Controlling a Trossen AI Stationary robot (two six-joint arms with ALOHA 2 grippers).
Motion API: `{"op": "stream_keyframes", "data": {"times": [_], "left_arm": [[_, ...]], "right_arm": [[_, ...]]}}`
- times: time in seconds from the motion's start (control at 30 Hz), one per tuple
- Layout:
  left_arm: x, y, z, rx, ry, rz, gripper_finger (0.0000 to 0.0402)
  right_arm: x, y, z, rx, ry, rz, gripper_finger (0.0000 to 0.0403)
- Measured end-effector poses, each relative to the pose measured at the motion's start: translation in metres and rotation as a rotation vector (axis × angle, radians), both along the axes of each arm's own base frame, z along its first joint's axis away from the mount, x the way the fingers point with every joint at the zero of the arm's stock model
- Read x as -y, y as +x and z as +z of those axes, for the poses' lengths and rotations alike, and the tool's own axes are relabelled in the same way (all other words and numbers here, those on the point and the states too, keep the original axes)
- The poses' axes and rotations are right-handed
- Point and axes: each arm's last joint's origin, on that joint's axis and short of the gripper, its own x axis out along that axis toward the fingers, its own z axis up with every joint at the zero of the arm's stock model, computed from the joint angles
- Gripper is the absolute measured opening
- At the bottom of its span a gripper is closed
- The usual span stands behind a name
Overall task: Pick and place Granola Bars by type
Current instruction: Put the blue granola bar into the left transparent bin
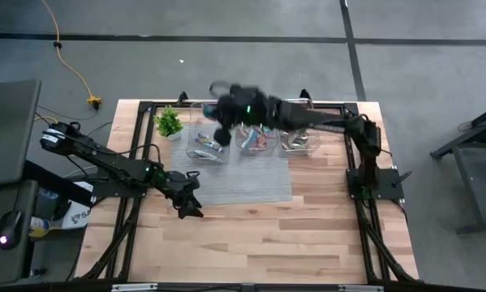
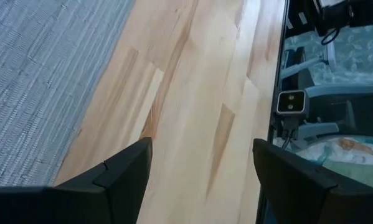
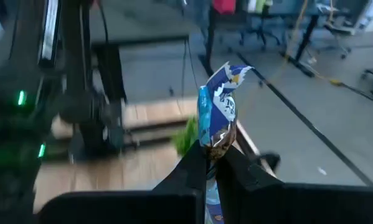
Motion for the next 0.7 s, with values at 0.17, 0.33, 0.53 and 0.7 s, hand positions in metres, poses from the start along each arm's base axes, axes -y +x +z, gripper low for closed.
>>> {"op": "stream_keyframes", "data": {"times": [0.17, 0.33, 0.53, 0.7], "left_arm": [[0.000, 0.002, 0.003, 0.026, -0.019, 0.024, 0.0271], [0.000, 0.003, 0.005, 0.042, -0.030, 0.036, 0.0271], [0.001, 0.003, 0.005, 0.023, -0.071, 0.025, 0.0271], [0.001, 0.003, 0.005, 0.019, -0.078, 0.029, 0.0271]], "right_arm": [[0.040, 0.017, -0.028, 0.017, 0.039, 0.042, 0.0015], [0.047, 0.043, -0.089, -0.112, 0.095, 0.122, 0.0035], [0.054, 0.054, -0.131, -0.225, 0.037, 0.137, 0.0038], [0.064, 0.053, -0.133, -0.219, 0.040, 0.113, 0.0039]]}}
